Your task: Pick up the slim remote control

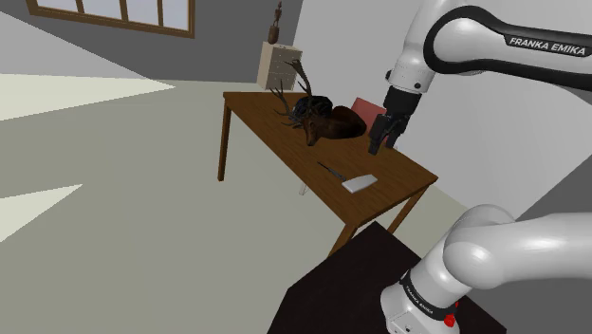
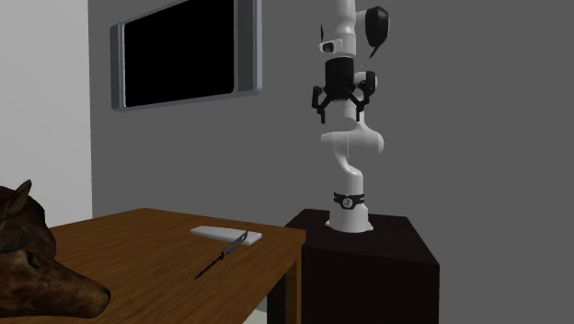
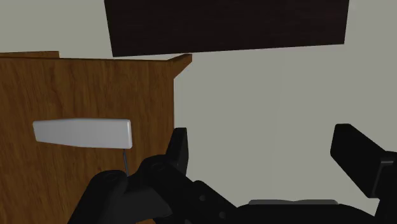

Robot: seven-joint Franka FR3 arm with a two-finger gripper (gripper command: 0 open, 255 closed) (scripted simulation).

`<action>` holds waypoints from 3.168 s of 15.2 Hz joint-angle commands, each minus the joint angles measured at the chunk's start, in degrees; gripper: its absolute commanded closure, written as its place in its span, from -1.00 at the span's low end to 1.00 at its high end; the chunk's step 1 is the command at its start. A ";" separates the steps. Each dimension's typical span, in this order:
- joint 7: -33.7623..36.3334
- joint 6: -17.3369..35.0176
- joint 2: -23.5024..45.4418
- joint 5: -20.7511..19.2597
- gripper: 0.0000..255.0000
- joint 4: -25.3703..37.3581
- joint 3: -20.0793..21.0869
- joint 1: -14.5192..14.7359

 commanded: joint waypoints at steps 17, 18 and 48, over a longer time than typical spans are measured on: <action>-50.55 19.94 1.14 -22.25 -1.00 -13.94 -28.16 1.65; -53.71 21.77 2.70 -23.31 -1.00 -13.73 -30.24 2.12; -144.61 52.51 65.94 29.59 1.00 7.25 -49.31 14.00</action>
